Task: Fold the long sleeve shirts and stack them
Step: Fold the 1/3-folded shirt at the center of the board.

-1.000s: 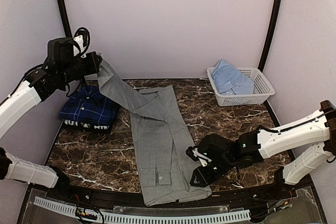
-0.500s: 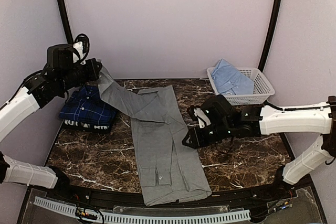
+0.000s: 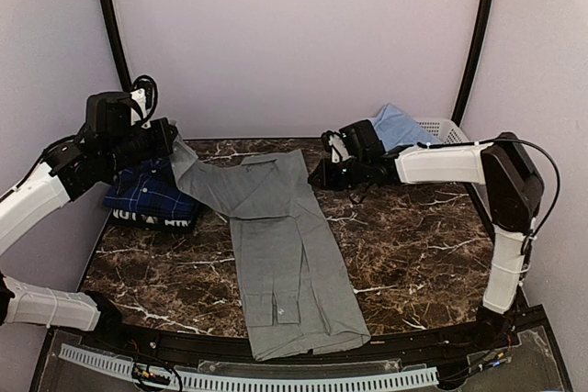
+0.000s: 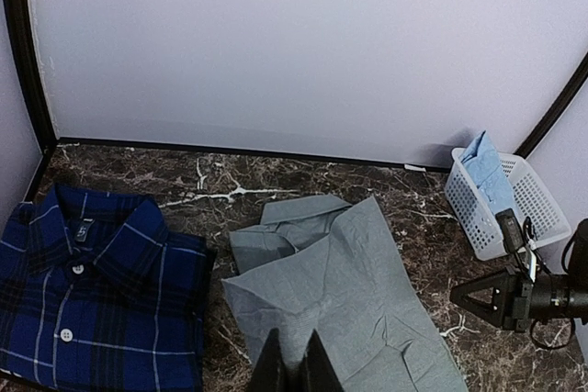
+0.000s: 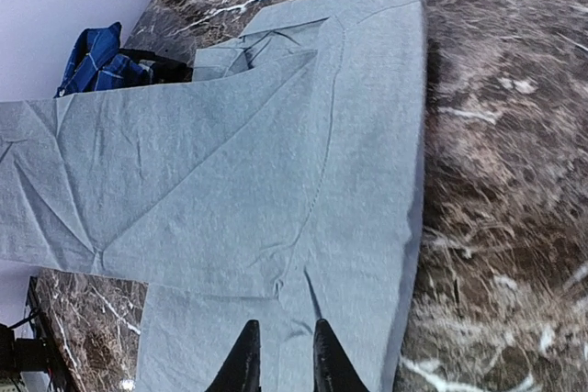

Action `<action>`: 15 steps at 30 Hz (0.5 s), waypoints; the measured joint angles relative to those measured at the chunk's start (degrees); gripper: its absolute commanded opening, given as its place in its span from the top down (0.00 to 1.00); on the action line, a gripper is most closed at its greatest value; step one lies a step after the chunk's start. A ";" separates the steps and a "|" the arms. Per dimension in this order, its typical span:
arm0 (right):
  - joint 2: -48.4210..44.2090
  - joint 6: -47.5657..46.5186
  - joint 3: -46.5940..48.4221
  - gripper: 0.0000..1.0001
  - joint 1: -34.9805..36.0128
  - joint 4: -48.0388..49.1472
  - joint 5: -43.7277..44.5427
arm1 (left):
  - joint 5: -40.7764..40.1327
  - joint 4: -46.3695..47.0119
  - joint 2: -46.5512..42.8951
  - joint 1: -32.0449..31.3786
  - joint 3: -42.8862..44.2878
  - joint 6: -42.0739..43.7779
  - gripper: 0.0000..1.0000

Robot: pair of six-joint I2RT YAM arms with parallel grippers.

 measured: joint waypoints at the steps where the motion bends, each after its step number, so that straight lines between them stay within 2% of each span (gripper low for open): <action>1: 2.36 -0.20 1.97 0.85 -0.39 0.68 -0.96 | 0.02 -0.11 0.00 0.00 -0.31 -0.20 1.00; 6: 14.91 -0.26 12.96 0.89 -1.66 3.54 -5.07 | 0.57 -0.39 -0.07 -0.28 -1.60 -0.70 1.00; 15: 35.21 1.22 36.54 0.88 -3.91 3.61 -8.81 | 5.51 -0.87 -1.20 -0.74 -4.17 -0.96 1.00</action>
